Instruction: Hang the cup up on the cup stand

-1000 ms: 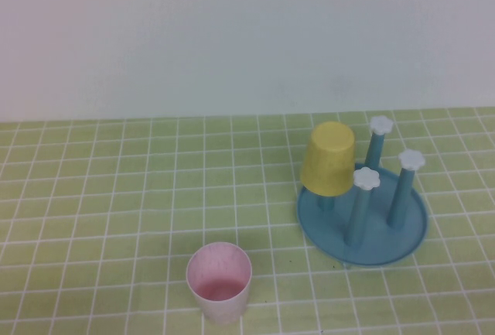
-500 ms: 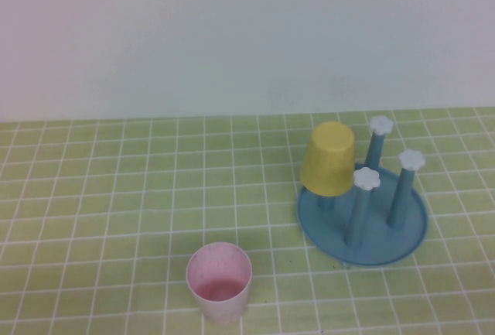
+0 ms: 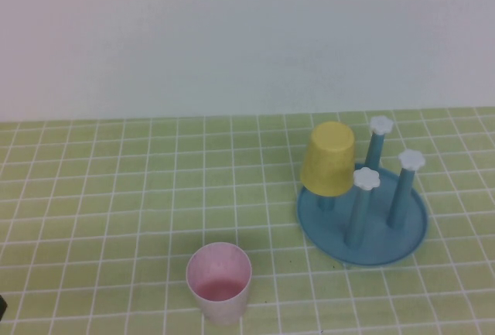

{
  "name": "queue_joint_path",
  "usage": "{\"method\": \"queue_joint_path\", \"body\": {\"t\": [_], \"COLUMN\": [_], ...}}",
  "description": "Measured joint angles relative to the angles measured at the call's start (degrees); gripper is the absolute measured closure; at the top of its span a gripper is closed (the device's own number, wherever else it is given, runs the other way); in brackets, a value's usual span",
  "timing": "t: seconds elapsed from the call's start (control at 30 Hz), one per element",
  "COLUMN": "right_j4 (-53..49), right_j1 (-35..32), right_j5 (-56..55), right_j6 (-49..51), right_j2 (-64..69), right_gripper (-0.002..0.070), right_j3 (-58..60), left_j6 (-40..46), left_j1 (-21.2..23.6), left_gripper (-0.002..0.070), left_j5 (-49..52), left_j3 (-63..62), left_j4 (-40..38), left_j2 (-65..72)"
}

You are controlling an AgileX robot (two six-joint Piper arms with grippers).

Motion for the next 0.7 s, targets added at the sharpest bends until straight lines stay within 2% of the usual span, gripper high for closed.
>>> {"method": "queue_joint_path", "body": {"t": [0.1,0.23,0.37,0.53,0.7], "right_j4": [-0.4,-5.8,-17.1,-36.6,-41.4], "right_j1": [0.0,1.1,3.5,8.9,15.3], "right_j5": [3.8,8.0,12.3,18.8,22.4], "right_j6": [-0.9,-0.5,3.9,13.9,16.4], "right_j2": [2.7,10.6,18.4,28.2,34.0], "right_gripper": [0.0678,0.0678,0.0678,0.0678,0.0678], "right_j3": [-3.9,-9.1,-14.5,-20.5,-22.7], "left_j6": [2.4,3.8,6.9,6.9,10.2], "left_j1": [-0.1,-0.2,-2.8,-4.2,-4.2], "left_gripper": [0.0675,0.0675,0.0675,0.0675,0.0673], "left_j5": [2.1,2.2,3.8,6.7,9.5], "left_j3": [-3.6,-8.0,-11.8,-14.6,-16.4], "left_j4": [-0.1,-0.1,0.0,0.0,-0.3], "left_j2": [4.0,6.6,8.6,13.8,21.2]}}
